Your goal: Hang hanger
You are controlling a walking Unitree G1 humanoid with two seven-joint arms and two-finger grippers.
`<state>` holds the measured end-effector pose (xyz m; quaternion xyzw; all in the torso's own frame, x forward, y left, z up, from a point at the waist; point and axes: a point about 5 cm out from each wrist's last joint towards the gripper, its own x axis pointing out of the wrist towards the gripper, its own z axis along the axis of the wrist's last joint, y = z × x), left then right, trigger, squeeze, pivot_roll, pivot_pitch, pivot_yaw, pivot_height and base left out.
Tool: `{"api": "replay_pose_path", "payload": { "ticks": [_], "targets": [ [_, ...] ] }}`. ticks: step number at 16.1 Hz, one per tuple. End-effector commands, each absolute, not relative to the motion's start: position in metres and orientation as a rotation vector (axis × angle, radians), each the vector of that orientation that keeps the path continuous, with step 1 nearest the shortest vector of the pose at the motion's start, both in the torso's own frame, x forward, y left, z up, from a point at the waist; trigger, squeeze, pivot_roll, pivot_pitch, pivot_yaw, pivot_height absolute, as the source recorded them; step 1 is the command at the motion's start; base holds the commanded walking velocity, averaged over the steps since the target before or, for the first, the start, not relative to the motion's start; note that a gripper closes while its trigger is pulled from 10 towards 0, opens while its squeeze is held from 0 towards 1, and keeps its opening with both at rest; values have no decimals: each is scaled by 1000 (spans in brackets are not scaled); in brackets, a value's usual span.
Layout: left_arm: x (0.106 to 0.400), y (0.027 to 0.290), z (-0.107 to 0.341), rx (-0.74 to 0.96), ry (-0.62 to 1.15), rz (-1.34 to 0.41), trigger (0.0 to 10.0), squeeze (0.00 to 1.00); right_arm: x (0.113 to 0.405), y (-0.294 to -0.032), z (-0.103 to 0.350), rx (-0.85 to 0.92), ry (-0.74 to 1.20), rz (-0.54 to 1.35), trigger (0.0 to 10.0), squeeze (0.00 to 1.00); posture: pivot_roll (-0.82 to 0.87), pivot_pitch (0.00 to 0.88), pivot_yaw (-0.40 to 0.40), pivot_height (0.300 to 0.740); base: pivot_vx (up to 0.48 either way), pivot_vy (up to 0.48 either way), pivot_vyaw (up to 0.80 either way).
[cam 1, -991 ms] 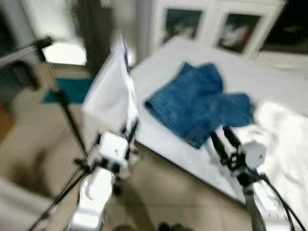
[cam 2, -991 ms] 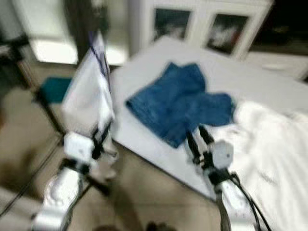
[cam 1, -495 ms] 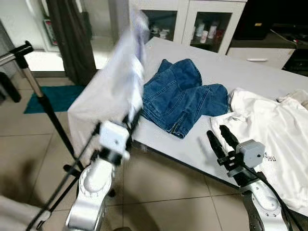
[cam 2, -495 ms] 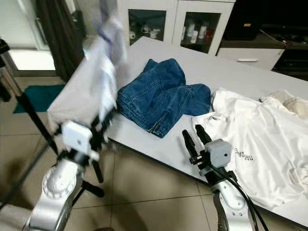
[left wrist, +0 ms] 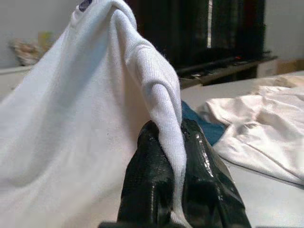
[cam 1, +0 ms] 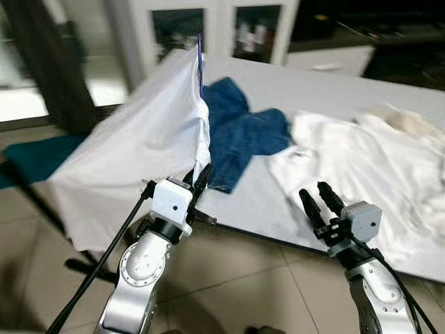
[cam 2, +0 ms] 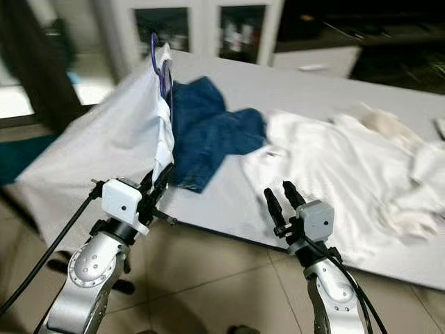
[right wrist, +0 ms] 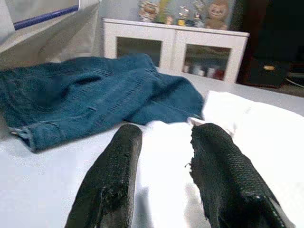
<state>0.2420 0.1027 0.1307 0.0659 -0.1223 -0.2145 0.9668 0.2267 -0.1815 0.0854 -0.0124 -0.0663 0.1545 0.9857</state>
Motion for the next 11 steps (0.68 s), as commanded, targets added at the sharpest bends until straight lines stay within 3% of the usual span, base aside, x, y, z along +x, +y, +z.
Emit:
{"api": "replay_pose_path", "payload": {
  "ticks": [1, 3, 7, 11],
  "targets": [
    [243, 95, 136, 147, -273, -467, 10000, 0, 229, -182, 89, -27, -146, 302, 10000, 0, 101, 27, 3, 740, 0, 0, -800],
    [243, 94, 136, 150, -274, -471, 10000, 0, 229, -182, 89, -25, -147, 303, 10000, 0, 101, 26, 5, 740, 0, 0, -800],
    [246, 98, 136, 171, -275, -460, 10000, 0, 231, -181, 89, -24, -147, 307, 10000, 0, 105, 18, 9, 740, 0, 0, 0],
    [248, 97, 137, 181, -278, -455, 10000, 0, 233, -179, 89, -21, -150, 310, 10000, 0, 103, 6, 13, 740, 0, 0, -800]
  ]
}}
